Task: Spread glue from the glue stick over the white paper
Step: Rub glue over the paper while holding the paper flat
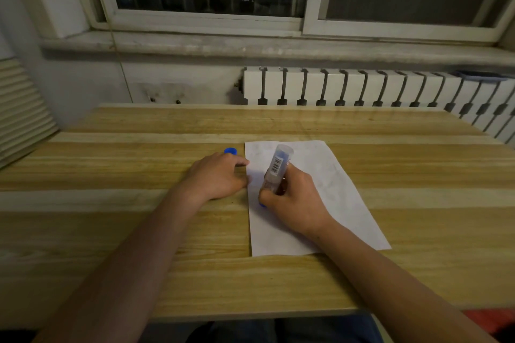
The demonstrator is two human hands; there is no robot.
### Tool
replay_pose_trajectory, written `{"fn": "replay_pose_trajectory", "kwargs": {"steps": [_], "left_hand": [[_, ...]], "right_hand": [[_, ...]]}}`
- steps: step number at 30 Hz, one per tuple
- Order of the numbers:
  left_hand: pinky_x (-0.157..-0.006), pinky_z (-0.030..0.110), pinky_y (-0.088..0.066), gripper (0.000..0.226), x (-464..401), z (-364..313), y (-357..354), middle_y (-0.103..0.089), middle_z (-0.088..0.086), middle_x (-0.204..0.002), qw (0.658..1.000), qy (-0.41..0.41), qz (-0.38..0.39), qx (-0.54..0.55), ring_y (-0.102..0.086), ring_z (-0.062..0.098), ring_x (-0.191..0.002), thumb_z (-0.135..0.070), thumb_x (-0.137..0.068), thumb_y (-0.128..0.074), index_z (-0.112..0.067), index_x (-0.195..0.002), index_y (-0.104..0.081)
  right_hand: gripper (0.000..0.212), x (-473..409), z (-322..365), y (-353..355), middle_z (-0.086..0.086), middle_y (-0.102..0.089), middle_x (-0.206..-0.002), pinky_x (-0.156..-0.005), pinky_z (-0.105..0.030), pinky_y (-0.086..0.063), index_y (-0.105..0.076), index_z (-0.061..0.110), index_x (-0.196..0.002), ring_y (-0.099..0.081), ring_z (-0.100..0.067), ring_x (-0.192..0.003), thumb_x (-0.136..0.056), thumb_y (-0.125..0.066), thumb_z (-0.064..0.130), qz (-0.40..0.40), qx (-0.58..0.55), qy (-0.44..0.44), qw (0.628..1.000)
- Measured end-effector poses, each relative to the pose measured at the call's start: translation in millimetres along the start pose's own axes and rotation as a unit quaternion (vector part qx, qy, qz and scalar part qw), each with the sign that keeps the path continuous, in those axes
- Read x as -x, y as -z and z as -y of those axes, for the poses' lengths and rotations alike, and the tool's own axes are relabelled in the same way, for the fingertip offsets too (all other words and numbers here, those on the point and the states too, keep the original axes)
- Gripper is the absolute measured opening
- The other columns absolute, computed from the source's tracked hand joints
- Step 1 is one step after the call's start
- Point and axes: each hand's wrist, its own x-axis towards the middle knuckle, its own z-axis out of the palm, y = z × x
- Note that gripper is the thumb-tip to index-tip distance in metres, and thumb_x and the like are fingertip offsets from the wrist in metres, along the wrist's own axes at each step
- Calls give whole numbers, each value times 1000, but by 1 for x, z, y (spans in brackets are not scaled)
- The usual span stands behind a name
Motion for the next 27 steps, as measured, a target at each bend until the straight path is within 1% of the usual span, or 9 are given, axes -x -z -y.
{"fn": "replay_pose_trajectory", "kwargs": {"steps": [3,6,10,14,16,19,23,26,27], "left_hand": [[-79,36,-45,54,0,0,0,-63,-7,-114,1000,0,-2,-1,-57,18,-102,-62,-80,-60,-44,-131,-56],[-75,34,-43,53,1,-1,0,-60,-8,-101,1000,0,-5,-3,-56,16,-96,-61,-81,-60,-43,-131,-56],[-75,34,-43,52,0,-1,-1,-49,-13,-89,1000,-7,-8,-4,-50,12,-90,-59,-83,-60,-43,-132,-56],[-75,34,-44,52,0,0,-1,-47,-15,-83,1000,-10,-10,-1,-51,12,-88,-59,-83,-59,-44,-132,-56],[-76,34,-44,52,-1,1,-2,-49,-15,-84,1000,-11,-10,-1,-54,13,-91,-60,-82,-59,-44,-132,-55],[-81,36,-46,52,-1,1,-2,-50,-16,-82,1000,-12,-10,0,-57,15,-98,-59,-83,-58,-44,-132,-55],[-84,37,-47,51,-1,1,-2,-60,-12,-94,1000,-8,-9,-4,-57,16,-105,-59,-83,-57,-44,-132,-54],[-85,38,-48,52,-1,1,-2,-58,-12,-91,1000,-11,-10,0,-58,16,-103,-59,-83,-57,-44,-132,-55],[-85,38,-48,52,-1,1,-2,-60,-12,-95,1000,-12,-10,2,-58,16,-105,-59,-83,-57,-44,-132,-55]], "right_hand": [[18,-1,-3,2,5,-61,-71,-53,-26,-48,-57,16,-87,-54,-5,-59,-80,-72,24,0,14,-12,1000],[19,0,-6,4,4,-62,-72,-55,-30,-51,-58,16,-88,-56,-8,-61,-78,-71,26,-6,21,-18,1000],[20,0,-9,6,4,-62,-71,-53,-24,-50,-59,18,-85,-57,-6,-60,-74,-69,31,-13,13,-23,1000],[19,0,-13,10,0,-66,-76,-56,-30,-53,-60,19,-87,-62,-16,-71,-76,-72,29,-27,13,-37,999],[18,0,-14,12,3,-65,-75,-55,-25,-52,-60,21,-86,-63,-11,-68,-75,-73,29,-35,18,-43,998],[19,0,-17,16,4,-63,-70,-50,-19,-45,-60,17,-82,-57,-2,-59,-73,-73,27,-48,22,-49,997],[20,1,-18,20,1,-62,-67,-48,-17,-43,-59,13,-78,-55,-1,-56,-71,-73,25,-60,22,-59,996],[21,2,-19,24,3,-60,-65,-46,-15,-42,-58,12,-77,-55,-1,-56,-70,-71,26,-64,26,-60,996],[21,2,-19,25,3,-61,-66,-46,-14,-42,-59,12,-78,-56,-1,-57,-70,-72,26,-65,28,-64,995]]}}
